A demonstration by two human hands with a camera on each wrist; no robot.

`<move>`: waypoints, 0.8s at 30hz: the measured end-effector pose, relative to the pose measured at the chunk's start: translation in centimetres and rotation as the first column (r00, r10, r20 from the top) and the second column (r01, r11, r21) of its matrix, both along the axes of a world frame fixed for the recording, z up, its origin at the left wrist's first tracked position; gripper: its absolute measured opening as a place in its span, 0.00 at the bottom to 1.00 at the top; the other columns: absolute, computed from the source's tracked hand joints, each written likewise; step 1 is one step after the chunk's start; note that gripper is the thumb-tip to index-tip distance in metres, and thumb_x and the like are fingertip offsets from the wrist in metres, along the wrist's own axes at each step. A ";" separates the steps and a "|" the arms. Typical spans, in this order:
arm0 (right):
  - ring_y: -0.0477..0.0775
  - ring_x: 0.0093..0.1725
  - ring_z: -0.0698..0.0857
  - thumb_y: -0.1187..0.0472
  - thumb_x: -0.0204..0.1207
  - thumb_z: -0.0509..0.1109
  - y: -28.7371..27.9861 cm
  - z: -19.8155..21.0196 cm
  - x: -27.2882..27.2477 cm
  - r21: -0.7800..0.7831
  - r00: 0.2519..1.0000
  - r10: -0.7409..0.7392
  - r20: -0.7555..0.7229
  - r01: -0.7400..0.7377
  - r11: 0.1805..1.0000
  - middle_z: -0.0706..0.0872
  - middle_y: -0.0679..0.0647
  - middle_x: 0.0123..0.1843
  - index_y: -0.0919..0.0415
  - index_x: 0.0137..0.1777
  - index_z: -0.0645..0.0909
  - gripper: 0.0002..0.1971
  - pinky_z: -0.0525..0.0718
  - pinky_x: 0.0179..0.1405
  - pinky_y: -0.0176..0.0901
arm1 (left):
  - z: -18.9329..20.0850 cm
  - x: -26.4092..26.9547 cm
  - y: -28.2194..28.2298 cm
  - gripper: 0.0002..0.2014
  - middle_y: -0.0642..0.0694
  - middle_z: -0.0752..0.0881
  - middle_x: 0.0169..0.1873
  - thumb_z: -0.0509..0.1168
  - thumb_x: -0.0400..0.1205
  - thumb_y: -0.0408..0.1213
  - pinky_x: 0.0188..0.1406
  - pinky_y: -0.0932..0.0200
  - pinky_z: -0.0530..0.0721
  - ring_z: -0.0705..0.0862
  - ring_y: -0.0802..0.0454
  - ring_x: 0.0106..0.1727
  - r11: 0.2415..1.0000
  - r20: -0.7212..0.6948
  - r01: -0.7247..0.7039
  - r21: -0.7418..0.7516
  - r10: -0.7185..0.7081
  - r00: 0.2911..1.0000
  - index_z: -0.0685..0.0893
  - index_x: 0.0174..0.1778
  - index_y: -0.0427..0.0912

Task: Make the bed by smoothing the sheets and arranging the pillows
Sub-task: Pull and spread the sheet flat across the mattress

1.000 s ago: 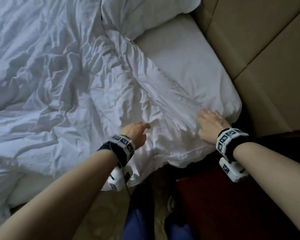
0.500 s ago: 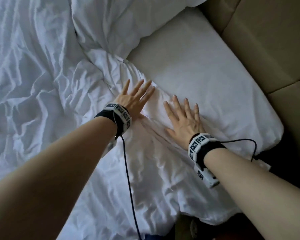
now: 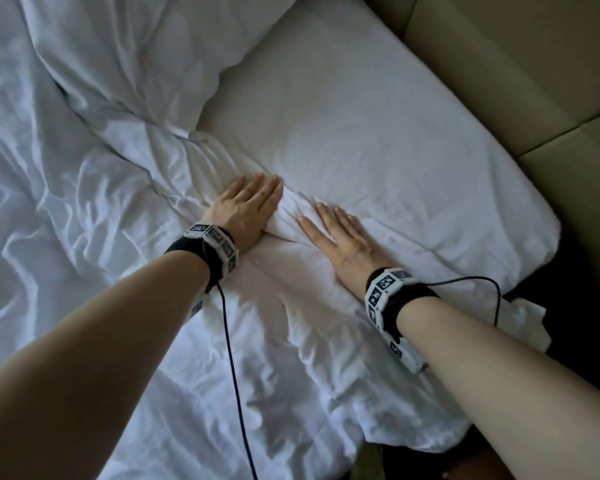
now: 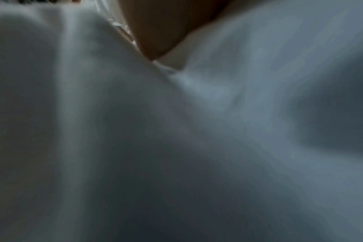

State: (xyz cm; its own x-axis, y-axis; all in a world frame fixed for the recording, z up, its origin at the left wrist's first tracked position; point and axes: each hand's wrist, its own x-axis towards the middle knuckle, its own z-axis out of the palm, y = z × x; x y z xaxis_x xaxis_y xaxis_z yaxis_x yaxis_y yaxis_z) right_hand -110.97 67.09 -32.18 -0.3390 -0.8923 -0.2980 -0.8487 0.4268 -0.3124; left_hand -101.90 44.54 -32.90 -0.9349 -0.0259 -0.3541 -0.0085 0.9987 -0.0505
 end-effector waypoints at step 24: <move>0.71 0.72 0.77 0.72 0.79 0.45 26.8 8.1 -14.9 -0.005 0.951 -0.012 -0.308 0.011 1.000 0.74 0.70 0.76 0.71 0.77 0.72 0.27 0.77 0.70 0.65 | 8.8 -19.1 26.9 0.31 0.45 0.48 0.86 0.49 0.88 0.36 0.84 0.41 0.44 0.46 0.44 0.86 0.999 -0.077 -0.032 0.003 0.032 0.997 0.43 0.87 0.44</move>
